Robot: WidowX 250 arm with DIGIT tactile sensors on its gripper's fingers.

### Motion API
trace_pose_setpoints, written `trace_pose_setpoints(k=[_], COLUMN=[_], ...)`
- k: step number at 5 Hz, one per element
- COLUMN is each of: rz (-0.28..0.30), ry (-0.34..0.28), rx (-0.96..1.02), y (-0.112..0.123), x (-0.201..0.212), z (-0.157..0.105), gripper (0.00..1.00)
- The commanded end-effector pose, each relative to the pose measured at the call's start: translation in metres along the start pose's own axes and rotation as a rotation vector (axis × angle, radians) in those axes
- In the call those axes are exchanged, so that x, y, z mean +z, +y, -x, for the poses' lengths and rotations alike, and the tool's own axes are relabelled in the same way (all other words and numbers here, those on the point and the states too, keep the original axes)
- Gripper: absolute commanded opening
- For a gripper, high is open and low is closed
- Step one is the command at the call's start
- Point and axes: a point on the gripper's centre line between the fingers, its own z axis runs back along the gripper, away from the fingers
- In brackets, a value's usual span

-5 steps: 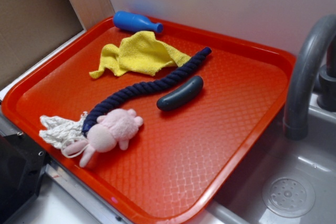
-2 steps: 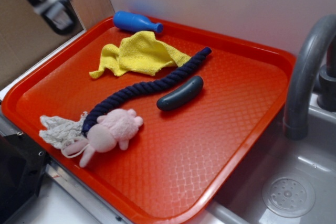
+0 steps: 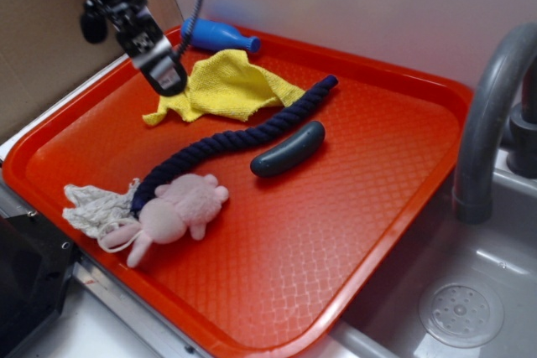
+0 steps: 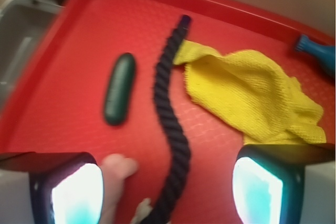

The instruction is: Grab the blue rope.

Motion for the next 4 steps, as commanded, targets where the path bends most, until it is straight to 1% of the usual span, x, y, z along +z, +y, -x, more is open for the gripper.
trace_pose_setpoints(k=[1,2,3,4], rz=[-0.112,-0.125,-0.097,-0.046], ry=[0.065,0.097,0.141,0.176], rx=[-0.05,-0.058,-0.055,-0.047], y=[-0.005,-0.002,0.005,0.014], x=[-0.035,-0.048,-0.067,-0.082], z=[-0.006,-0.006,-0.002,0.003], gripper=[1.0,1.0,1.0,1.0])
